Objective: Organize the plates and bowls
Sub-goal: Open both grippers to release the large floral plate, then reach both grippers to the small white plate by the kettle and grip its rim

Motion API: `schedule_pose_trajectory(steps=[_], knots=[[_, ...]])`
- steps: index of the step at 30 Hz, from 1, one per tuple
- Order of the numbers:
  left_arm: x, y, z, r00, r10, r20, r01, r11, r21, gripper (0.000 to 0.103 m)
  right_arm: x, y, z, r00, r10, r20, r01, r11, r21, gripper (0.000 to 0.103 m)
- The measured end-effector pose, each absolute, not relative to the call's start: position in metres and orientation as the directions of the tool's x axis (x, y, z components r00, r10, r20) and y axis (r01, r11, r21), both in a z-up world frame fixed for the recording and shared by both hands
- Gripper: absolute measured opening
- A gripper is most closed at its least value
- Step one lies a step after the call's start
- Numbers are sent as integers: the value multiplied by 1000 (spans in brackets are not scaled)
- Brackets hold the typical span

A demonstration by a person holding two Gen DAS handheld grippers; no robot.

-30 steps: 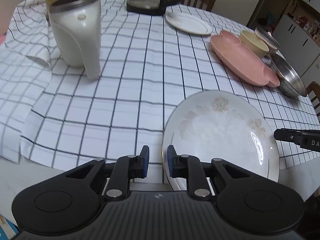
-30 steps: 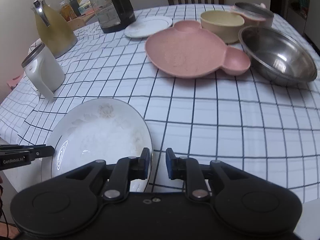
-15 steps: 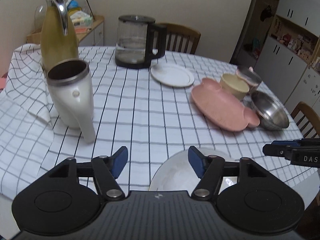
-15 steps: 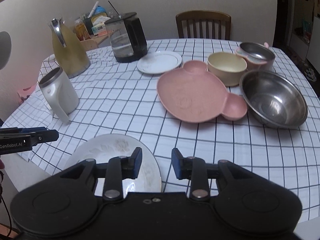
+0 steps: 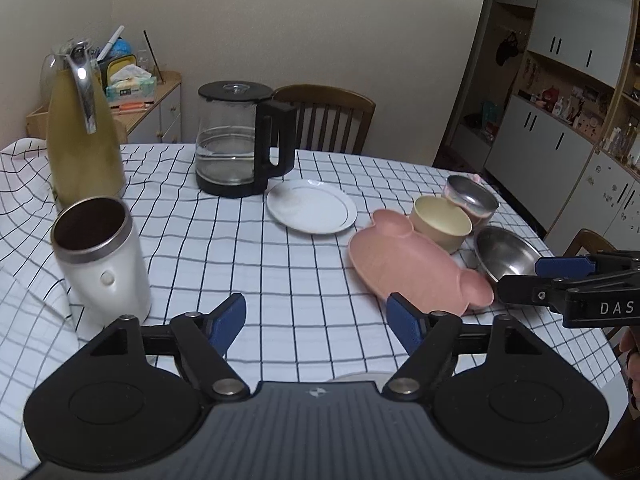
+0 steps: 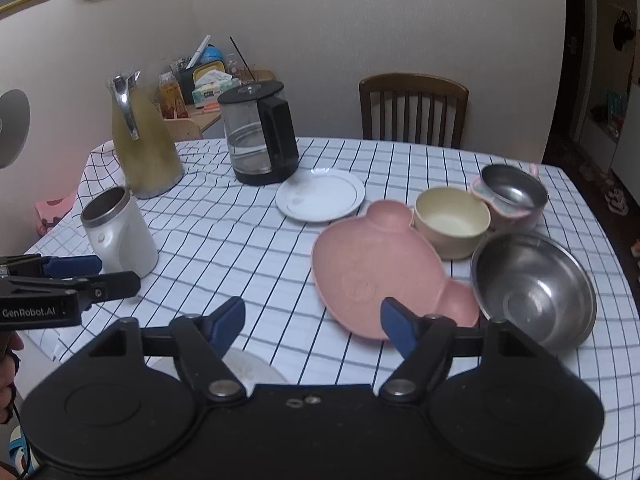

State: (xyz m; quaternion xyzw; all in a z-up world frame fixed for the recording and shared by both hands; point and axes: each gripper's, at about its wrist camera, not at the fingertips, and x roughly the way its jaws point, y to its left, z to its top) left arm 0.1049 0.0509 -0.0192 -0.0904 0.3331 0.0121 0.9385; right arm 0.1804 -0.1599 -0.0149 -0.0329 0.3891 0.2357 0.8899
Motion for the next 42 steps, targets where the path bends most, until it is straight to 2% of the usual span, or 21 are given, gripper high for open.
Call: schedule_pose_trajectory(steps=[4,6,8,17,31,42], knots=[[124,49,-16,784,-23,-620,-98,982,-160,81,199,-159,-9,605,394,-692,-445,888,117,86],[134,50,-16,786,-21,-618,-105,980,-166,84,208,-159,-7,618,392,-682,-446,889,108,99],[145,51,-16,789,-14,-614,-117,978,-173,87,218,-158,-5,631,398,-666,-450,887,103,102],[208,63,-20,772,44,-634,-194,966,-169,87,287,-148,-11,630,411,-658,-478,874,87,103],[316,92,-54,694,168,-700,-329,939,-101,87,411,-119,-60,566,382,-731,-516,855,47,103],[374,101,-109,611,147,-778,-342,935,-92,86,478,-90,-115,482,343,-806,-546,838,30,96]])
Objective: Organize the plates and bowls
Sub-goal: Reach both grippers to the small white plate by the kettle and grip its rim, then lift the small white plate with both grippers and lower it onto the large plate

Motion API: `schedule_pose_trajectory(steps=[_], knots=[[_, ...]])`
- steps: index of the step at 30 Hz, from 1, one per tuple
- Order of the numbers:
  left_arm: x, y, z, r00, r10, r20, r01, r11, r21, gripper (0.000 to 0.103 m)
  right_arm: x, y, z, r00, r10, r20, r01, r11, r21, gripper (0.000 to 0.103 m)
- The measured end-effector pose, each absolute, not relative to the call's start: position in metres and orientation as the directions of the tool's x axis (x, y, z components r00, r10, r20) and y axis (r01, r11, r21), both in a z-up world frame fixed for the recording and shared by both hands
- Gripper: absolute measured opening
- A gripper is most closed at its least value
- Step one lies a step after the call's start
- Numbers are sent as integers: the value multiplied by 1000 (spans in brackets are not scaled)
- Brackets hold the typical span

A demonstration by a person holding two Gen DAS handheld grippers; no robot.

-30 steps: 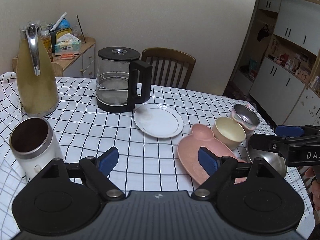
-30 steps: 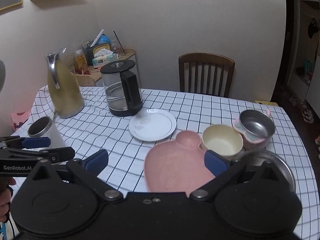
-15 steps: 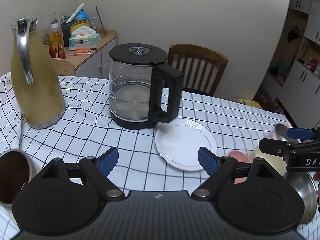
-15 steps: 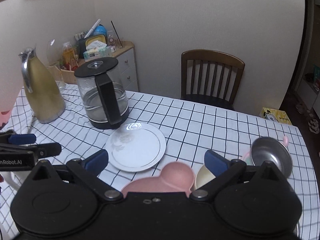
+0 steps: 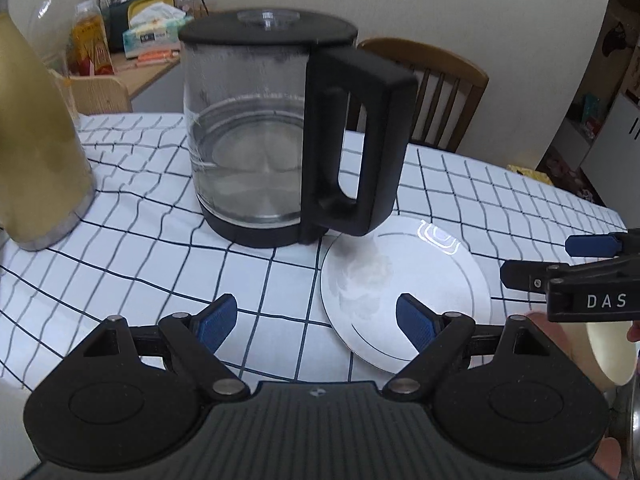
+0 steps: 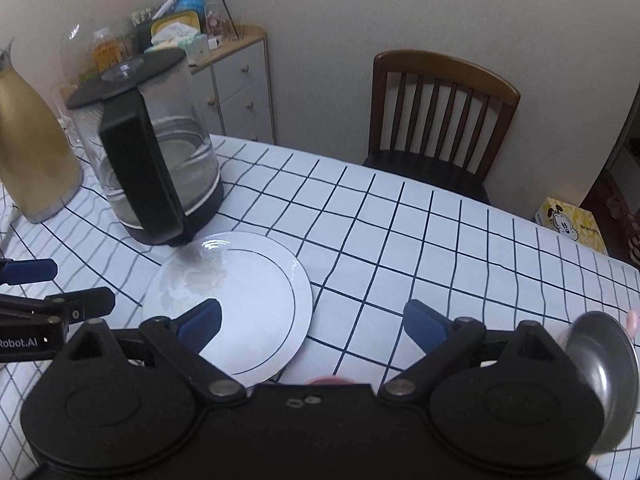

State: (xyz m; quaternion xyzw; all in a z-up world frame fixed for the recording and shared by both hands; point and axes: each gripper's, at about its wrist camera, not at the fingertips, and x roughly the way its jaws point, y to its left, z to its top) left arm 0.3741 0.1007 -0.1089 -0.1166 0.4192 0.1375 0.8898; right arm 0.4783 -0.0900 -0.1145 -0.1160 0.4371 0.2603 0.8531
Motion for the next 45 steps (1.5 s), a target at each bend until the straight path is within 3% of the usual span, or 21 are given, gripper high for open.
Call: schedule_pose_trajectory(steps=[3,9,15,27,29,34,36,45], knots=[[385,104,-120,590,123,-798,-346,932,-112,84,492,-85,-127,458,331,-825,-546,837,33,93],[403,111,-133,562,96,-822,-351,927,-131,58,514,-77,-147,409,333,-849,-541,838,69,79],[415,118,-140,551,51,-833,-348,921,-173,45,525,-73,-159,365,348,-863,-549,830,103,63],[424,121,-150,533,50,-845,-354,920,-169,43,532,-75,-172,311,369,-876,-542,826,156,46],[424,121,-150,537,27,-843,-342,921,-188,33,534,-76,-174,305,372,-877,-536,828,165,45],[425,117,-150,543,28,-839,-333,925,-185,21,533,-77,-176,294,392,-872,-539,821,187,35],[424,119,-150,547,23,-837,-341,919,-198,19,533,-77,-176,282,410,-868,-540,815,209,20],[415,124,-148,547,-3,-837,-351,907,-232,16,527,-81,-172,280,423,-861,-505,828,243,16]])
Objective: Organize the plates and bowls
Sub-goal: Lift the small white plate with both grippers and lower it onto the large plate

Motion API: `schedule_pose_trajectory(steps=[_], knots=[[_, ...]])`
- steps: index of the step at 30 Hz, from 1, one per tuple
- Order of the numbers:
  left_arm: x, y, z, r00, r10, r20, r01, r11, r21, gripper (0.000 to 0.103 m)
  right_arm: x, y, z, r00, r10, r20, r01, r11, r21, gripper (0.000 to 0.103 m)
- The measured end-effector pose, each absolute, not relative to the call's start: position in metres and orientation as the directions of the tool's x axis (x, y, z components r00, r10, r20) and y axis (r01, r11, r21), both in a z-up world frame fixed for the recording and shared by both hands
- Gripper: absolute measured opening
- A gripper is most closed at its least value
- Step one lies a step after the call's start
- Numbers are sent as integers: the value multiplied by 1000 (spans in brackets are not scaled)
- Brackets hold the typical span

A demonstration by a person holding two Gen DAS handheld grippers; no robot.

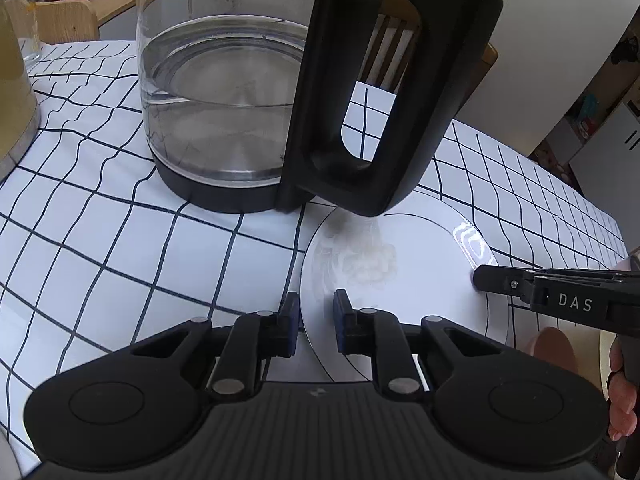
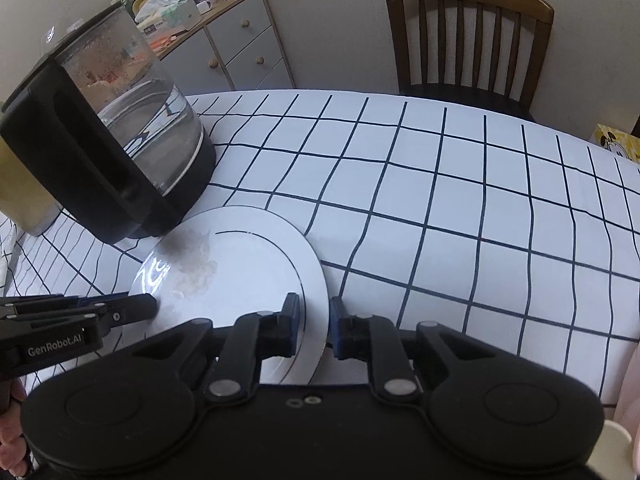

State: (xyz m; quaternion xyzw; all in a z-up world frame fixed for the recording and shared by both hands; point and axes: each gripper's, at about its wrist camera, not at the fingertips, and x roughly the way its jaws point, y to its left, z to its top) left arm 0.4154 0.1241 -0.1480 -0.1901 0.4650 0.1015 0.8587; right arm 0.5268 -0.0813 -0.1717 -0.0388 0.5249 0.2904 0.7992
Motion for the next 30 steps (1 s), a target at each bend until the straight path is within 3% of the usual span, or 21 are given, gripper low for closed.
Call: schedule_pose_trajectory(steps=[30], knots=[[319,129,-106,592,10,-806,-376,888,-266,16,443,-72,-121,298,456,-839,-491,826,275,13]])
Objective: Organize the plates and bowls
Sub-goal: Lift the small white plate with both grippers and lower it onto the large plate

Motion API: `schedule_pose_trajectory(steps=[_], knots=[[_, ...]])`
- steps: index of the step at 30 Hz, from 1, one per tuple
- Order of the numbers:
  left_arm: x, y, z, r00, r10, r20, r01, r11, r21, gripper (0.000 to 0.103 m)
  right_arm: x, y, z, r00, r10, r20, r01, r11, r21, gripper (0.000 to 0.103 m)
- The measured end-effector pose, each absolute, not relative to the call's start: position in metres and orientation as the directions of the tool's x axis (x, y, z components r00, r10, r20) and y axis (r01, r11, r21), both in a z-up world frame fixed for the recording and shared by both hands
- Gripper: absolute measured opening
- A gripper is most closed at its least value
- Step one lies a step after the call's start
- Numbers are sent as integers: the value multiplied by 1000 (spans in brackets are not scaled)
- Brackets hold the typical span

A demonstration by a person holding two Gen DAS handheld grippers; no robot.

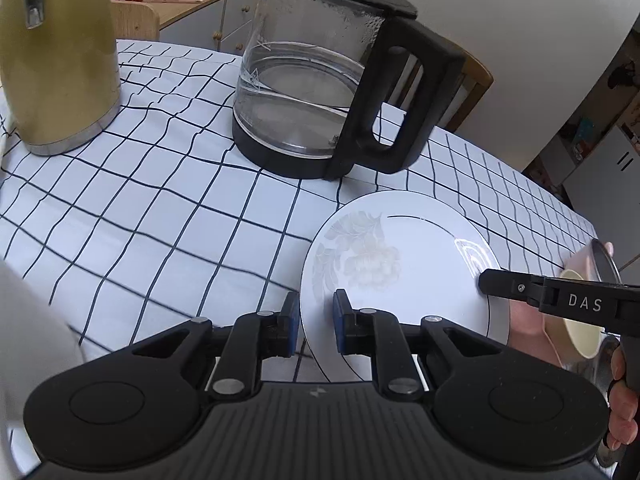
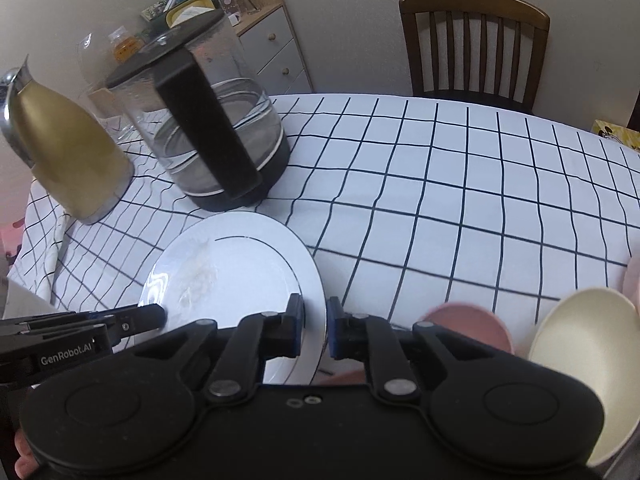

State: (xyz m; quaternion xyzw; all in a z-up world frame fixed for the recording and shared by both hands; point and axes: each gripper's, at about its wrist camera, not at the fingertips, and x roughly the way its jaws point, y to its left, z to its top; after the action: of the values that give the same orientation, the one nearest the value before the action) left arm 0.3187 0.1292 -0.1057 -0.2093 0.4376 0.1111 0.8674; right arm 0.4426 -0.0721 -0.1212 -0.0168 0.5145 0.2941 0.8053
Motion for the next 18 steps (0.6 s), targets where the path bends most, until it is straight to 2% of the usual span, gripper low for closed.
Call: schedule_pose_trajectory(steps=[18], knots=[[212,89,-58,614,-55,-788,-256,930,-264,16,324,-111,-64,366,441,-819,-410,867,283,13]])
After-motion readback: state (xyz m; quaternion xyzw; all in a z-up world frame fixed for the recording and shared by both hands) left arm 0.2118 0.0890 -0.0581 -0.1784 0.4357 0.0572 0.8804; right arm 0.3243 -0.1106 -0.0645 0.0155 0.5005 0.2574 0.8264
